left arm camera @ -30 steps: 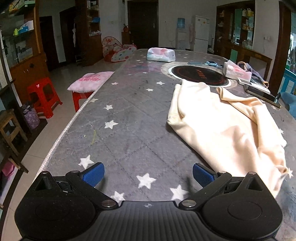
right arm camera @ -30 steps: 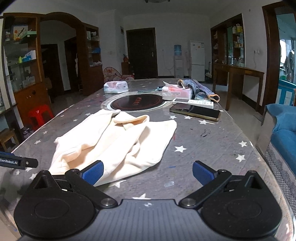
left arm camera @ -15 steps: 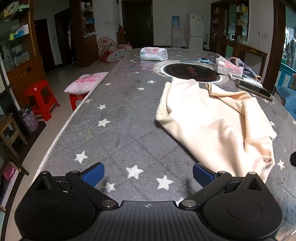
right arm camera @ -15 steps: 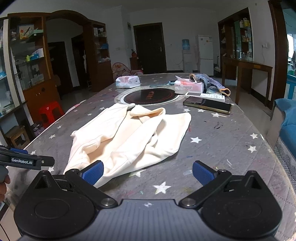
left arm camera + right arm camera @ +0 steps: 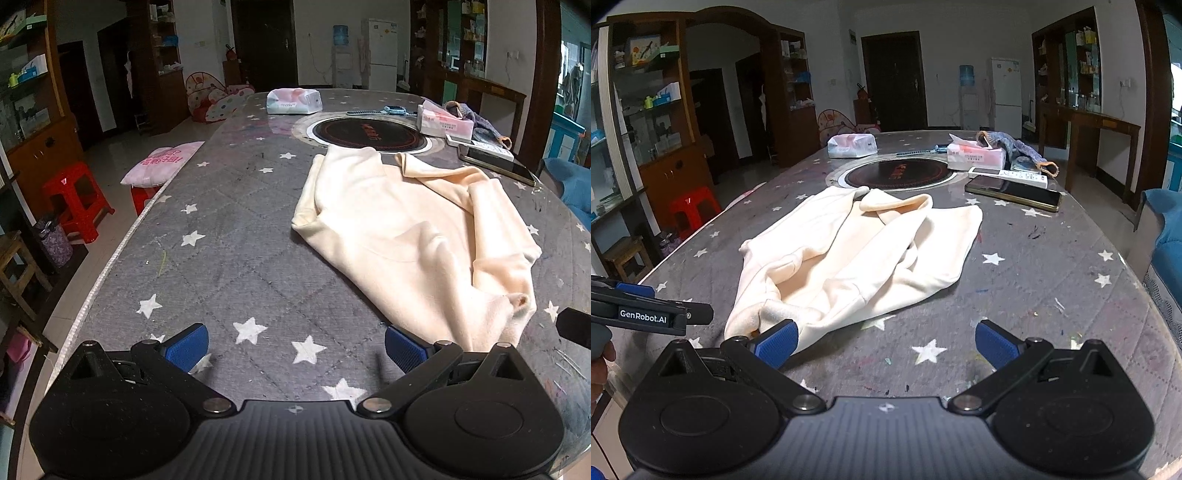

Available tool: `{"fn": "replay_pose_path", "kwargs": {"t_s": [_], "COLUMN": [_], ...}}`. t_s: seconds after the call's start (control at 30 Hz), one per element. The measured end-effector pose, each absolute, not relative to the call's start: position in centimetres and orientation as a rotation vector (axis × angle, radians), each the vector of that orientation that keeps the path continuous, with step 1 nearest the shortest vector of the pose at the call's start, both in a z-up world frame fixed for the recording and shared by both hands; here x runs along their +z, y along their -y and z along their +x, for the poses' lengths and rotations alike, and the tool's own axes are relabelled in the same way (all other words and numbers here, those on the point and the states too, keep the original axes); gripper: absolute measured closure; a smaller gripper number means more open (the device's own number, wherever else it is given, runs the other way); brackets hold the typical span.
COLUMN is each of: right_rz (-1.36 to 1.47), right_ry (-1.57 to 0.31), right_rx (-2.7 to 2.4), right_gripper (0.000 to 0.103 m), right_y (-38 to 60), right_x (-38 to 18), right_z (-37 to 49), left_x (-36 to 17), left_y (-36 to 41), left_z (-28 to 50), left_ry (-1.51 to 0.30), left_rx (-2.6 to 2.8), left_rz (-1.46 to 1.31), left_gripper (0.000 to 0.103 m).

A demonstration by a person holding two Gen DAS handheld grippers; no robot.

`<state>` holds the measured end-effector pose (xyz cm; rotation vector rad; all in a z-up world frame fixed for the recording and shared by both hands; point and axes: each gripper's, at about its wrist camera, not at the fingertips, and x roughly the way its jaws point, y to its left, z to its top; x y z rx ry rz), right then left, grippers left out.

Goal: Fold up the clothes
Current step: 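Move both tools toward the crumpled cream shirt on the table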

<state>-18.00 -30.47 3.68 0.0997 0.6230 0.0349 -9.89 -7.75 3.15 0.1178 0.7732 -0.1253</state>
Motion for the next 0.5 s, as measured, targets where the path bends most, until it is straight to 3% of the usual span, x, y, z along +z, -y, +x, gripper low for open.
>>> {"fn": "replay_pose_path", "kwargs": {"t_s": [0.5], "right_rz": [0.102], "right_ry": [-0.621], "right_rx": [0.044], "right_gripper": [0.000], "right_y": [30.52], "right_x": [4.34], "right_z": [-17.88], "left_x": [4.00], "left_y": [8.68], "left_z": [-9.56], "left_ry": [-0.768], "left_rx": [-0.145], "left_rz": [0.125], "left_gripper": [0.000]}}
